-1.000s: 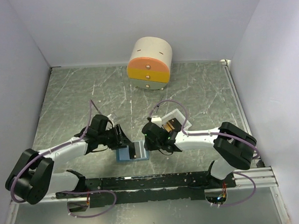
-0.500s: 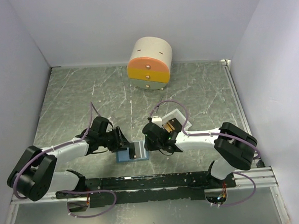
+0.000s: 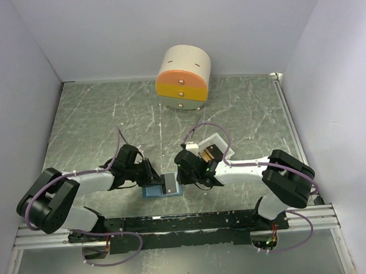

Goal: Put the credit cards into the card holder
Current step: Insert the credit card into the card holder.

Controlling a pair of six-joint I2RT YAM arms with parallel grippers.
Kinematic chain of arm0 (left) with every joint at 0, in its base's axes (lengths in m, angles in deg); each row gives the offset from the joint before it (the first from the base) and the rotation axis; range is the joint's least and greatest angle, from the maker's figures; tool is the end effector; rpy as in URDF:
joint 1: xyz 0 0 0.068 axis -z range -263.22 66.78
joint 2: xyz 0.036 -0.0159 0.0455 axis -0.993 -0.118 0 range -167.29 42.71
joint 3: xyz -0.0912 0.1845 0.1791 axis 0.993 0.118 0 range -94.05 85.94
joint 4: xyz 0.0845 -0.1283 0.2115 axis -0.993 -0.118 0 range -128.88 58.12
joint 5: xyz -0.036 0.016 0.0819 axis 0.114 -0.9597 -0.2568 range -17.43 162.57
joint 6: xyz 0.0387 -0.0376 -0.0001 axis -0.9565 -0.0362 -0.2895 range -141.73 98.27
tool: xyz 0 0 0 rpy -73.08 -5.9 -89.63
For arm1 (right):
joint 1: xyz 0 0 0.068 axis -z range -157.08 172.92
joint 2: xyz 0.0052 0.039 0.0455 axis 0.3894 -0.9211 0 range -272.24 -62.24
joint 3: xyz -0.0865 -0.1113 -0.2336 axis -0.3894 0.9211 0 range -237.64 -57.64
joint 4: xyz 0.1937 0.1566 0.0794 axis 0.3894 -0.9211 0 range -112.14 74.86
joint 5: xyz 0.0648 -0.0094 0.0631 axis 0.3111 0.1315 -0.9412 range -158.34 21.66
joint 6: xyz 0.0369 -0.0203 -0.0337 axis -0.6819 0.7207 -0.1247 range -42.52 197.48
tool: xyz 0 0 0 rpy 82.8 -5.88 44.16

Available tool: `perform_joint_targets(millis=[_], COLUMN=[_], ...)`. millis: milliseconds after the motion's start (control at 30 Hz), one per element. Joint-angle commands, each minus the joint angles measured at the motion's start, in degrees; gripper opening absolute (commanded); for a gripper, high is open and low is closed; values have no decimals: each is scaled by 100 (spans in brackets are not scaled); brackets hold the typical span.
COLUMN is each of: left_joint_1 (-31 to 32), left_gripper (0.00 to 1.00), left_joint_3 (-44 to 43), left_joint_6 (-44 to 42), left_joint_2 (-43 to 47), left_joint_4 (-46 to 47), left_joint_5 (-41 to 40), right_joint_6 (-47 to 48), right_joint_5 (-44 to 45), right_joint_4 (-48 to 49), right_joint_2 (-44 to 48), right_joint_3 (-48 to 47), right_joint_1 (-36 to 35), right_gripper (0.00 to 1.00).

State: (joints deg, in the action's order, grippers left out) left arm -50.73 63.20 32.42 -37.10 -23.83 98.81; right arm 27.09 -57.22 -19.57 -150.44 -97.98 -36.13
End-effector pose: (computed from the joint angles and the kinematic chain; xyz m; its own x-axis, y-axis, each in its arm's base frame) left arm 0.1825 -0.1349 0.1204 -0.9617 -0.2494 -0.1136 -0.0906 0.6805 -0.7271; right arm 0.1536 0.2427 0.1497 -0.8610 0.0342 -0.5074 -0.1843 0.9089 0.3740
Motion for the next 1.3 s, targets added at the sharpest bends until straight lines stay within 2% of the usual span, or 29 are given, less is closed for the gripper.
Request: perform_joint_targets(millis=[0, 200, 367, 467, 600, 733, 900, 967, 1067, 1267], left_joint_1=[152, 261, 274, 275, 274, 269, 275, 275, 275, 268], left_gripper=[21, 9, 8, 21, 32, 42, 48, 50, 50, 53], left_joint_3=[-75, -228, -320, -389, -397, -481, -700, -904, -1173, -1304], left_joint_6=[110, 131, 71, 63, 100, -63, -199, -286, -421, -413], left_joint_2=[-149, -307, -271, -222, -126, 37, 446, 599, 829, 1349], left_joint_4=[347, 421, 367, 404, 449, 49, -613, -1165, -1904, -2686], left_joint_5=[107, 32, -8, 56, 70, -114, -357, -622, -1038, -1568], right_joint_6=[-57, -94, -102, -102, -90, -76, -84, -92, -69, -17], right_joint_5=[-139, -206, -138, -125, -112, -94, -40, -7, 54, 31], right_joint_4=[-102, -28, -57, -40, -25, -44, -76, -129, -233, -238], right_joint_2=[-46, -71, -20, 5, 7, 48, 142, 166, 260, 414], right_joint_3=[138, 193, 210, 232, 253, 272, 306, 298, 244, 194], right_joint_1=[-38, -39, -40, -44, -43, -39, -44, -39, -42, -37], right_gripper=[23, 22, 22, 22, 22, 21, 21, 21, 23, 25])
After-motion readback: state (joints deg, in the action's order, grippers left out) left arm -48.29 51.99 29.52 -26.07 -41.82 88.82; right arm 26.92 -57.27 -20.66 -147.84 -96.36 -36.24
